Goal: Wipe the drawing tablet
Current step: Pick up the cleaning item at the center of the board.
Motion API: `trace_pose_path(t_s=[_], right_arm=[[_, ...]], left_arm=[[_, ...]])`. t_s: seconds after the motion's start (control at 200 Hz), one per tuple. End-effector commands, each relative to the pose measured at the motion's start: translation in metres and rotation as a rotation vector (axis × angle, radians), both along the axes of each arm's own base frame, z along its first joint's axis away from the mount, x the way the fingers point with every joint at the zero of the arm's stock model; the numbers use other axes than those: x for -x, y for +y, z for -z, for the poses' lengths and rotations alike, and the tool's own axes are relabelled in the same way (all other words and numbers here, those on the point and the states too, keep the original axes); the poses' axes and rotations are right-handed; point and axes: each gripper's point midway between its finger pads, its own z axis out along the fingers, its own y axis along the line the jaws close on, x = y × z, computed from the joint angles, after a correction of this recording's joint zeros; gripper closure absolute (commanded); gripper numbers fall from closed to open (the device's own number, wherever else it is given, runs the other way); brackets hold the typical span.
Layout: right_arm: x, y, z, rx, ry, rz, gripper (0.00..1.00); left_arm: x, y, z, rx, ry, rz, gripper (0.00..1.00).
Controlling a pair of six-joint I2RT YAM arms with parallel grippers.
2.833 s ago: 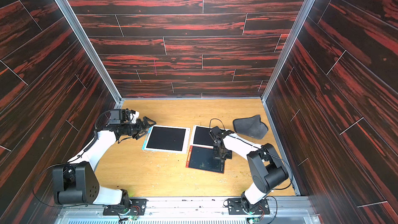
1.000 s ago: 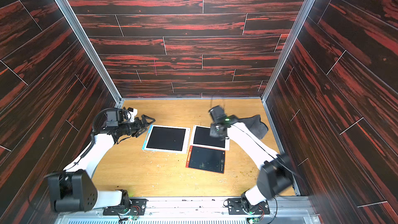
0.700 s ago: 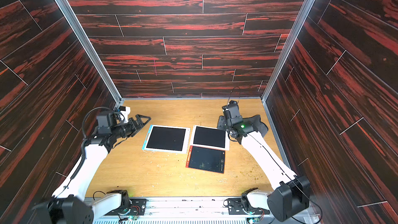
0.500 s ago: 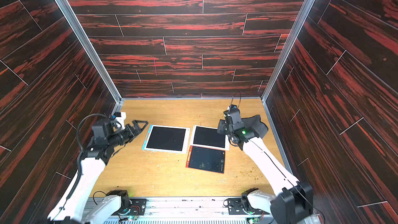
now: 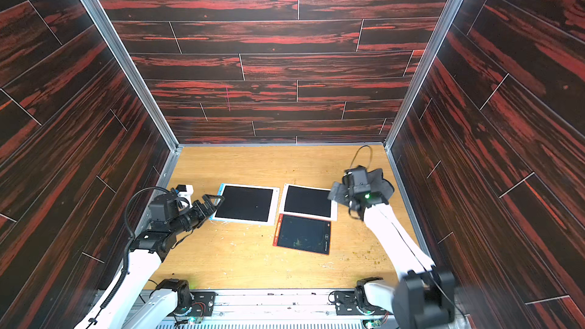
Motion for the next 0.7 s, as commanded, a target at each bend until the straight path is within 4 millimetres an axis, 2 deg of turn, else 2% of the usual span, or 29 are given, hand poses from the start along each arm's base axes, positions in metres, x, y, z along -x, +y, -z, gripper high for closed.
trace_pose_path(t_s=[0.0, 0.08, 0.175, 0.251, 0.331, 0.456, 0.611, 0.696], right_arm=[[-0.024, -0.037, 0.009, -0.06, 0.054, 0.157, 0.02], [-0.043, -0.068, 0.02, -0.072, 0.081, 0.278, 0.02], [-0.068, -0.103, 0.032, 0.0, 0.122, 0.372, 0.02], [-0.079, -0.129, 0.045, 0.059, 0.195, 0.44, 0.03], [-0.086, -0.146, 0.061, 0.069, 0.246, 0.486, 0.04], [-0.096, -0.145, 0.08, 0.045, 0.29, 0.488, 0.04], [-0.094, -0.137, 0.12, -0.021, 0.375, 0.472, 0.08], [-0.098, -0.132, 0.134, -0.062, 0.386, 0.456, 0.12]], left_arm=[[-0.001, -0.002, 0.01, -0.026, 0.024, 0.009, 0.0], [-0.001, -0.007, 0.013, -0.001, 0.022, 0.027, 0.0], [0.001, -0.012, 0.015, 0.023, 0.02, 0.048, 0.0], [0.004, -0.015, 0.013, 0.028, 0.022, 0.069, 0.0], [0.007, -0.019, 0.01, 0.032, 0.021, 0.093, 0.0], [0.008, -0.021, 0.008, 0.026, 0.023, 0.122, 0.0], [0.004, -0.025, 0.007, 0.05, 0.031, 0.134, 0.0], [0.001, -0.028, 0.007, 0.078, 0.031, 0.137, 0.0]])
